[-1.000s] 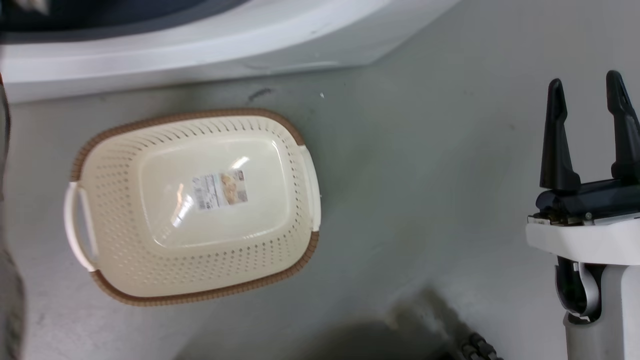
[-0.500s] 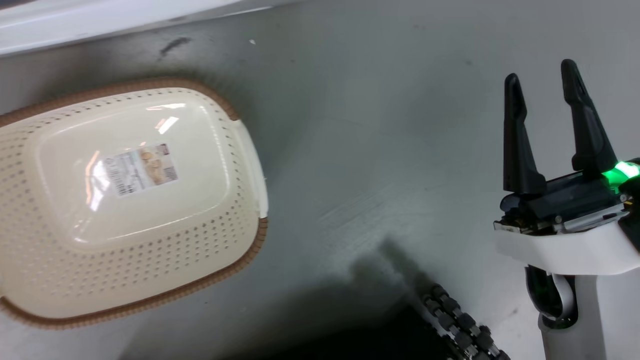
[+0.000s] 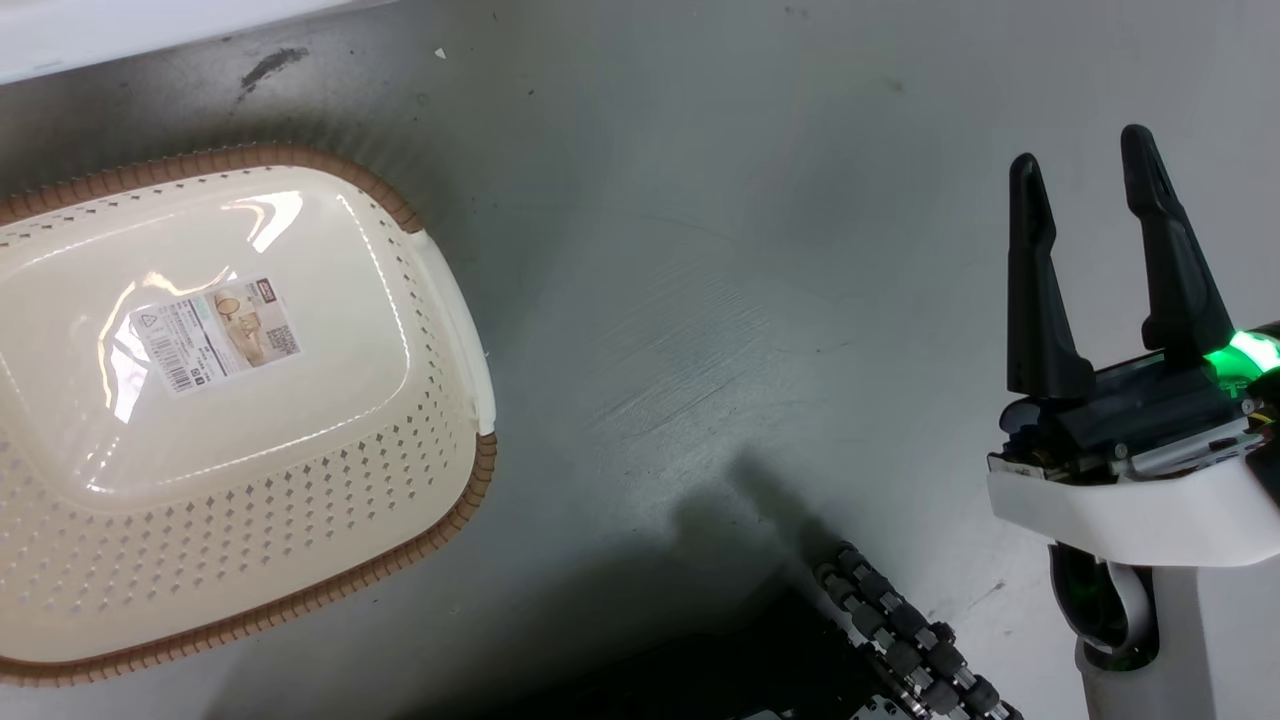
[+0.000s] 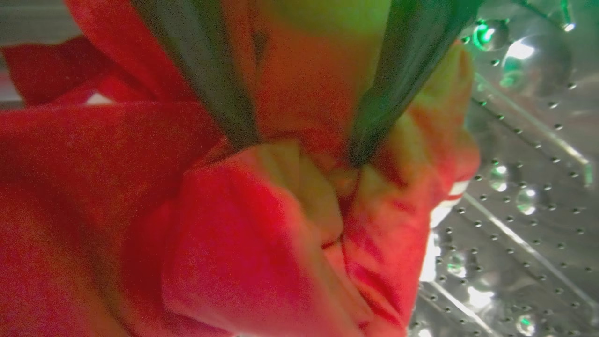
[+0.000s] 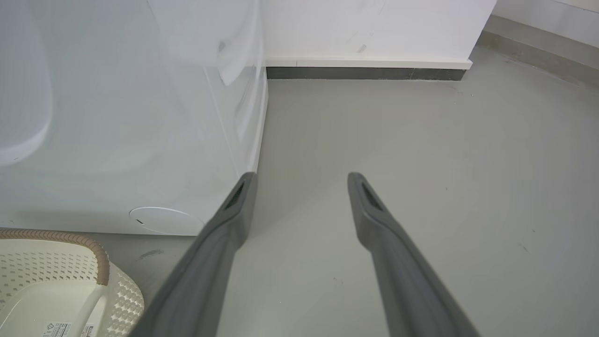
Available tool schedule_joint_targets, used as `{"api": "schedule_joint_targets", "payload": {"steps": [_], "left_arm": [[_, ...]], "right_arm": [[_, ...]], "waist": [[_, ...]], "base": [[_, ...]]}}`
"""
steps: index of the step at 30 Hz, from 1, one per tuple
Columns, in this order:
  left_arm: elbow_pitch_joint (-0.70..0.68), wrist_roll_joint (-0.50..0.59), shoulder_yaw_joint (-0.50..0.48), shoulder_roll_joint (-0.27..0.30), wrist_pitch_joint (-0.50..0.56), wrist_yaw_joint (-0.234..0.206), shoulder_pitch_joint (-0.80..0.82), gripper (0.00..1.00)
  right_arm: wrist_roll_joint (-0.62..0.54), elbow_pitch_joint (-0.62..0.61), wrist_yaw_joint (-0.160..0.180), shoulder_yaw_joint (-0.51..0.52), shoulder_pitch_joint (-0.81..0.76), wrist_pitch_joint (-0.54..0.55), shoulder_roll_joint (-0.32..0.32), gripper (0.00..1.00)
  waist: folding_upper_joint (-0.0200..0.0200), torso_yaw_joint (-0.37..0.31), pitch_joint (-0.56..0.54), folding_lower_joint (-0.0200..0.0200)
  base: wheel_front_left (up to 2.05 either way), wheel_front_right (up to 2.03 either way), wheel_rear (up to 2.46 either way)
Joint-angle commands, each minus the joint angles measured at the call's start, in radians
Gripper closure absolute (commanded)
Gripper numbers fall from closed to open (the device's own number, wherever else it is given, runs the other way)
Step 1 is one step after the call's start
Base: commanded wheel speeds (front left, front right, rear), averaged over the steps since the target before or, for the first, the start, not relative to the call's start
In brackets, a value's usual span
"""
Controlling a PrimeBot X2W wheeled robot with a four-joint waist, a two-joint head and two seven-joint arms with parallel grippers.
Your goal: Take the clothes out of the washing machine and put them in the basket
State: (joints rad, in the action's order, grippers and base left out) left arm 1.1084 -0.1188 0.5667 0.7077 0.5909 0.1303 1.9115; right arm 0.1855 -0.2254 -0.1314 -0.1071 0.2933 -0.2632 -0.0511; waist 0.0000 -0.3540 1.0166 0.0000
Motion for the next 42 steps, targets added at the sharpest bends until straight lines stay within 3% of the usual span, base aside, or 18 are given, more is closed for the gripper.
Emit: {"api": "schedule_joint_targets", "payload": {"steps": [1, 6, 11, 18, 29, 37, 42], "left_arm": [[0.009, -0.01, 0.021, 0.009, -0.001, -0.001, -0.016, 1.0], [-0.011, -0.048, 0.045, 0.021, -0.049, -0.001, -0.006, 1.0], [-0.019, -0.094, 0.04, -0.01, -0.164, -0.002, -0.02, 1.0], [0.001, -0.16, -0.001, -0.082, -0.44, -0.037, -0.126, 1.0], [0.066, -0.235, -0.013, -0.232, -0.804, -0.041, -0.427, 1.0], [-0.015, -0.261, -0.036, -0.289, -0.857, -0.068, -0.64, 1.0], [-0.24, -0.255, -0.089, -0.274, -0.856, -0.097, -0.853, 1.0]], "right_arm": [[0.001, -0.007, 0.001, 0.006, -0.004, -0.002, 0.002, 0.0], [-0.012, -0.001, 0.001, 0.001, 0.013, -0.003, 0.002, 0.0], [-0.037, 0.017, 0.001, 0.022, 0.035, -0.003, 0.002, 0.0], [-0.091, 0.053, 0.001, 0.081, 0.03, -0.002, 0.001, 0.0], [-0.195, 0.121, 0.001, 0.113, -0.035, -0.003, 0.001, 0.0], [-0.217, 0.151, 0.001, 0.084, -0.098, -0.002, 0.001, 0.0], [-0.223, 0.172, 0.001, 0.069, -0.137, -0.003, 0.001, 0.0]], "waist": [[0.0, 0.005, 0.005, 0.0], [0.0, 0.013, 0.009, 0.0], [0.0, 0.048, -0.034, 0.0], [0.0, 0.131, -0.13, 0.0], [0.0, 0.244, -0.374, 0.0], [0.0, 0.281, -0.542, 0.0], [0.0, 0.299, -0.648, 0.0]], "base": [[0.0, 0.0, 0.0], [0.0, 0.0, 0.0], [0.0, 0.0, 0.0], [0.0, 0.0, 0.0], [0.0, 0.0, 0.0], [0.0, 0.0, 0.0], [0.0, 0.0, 0.0]]}}
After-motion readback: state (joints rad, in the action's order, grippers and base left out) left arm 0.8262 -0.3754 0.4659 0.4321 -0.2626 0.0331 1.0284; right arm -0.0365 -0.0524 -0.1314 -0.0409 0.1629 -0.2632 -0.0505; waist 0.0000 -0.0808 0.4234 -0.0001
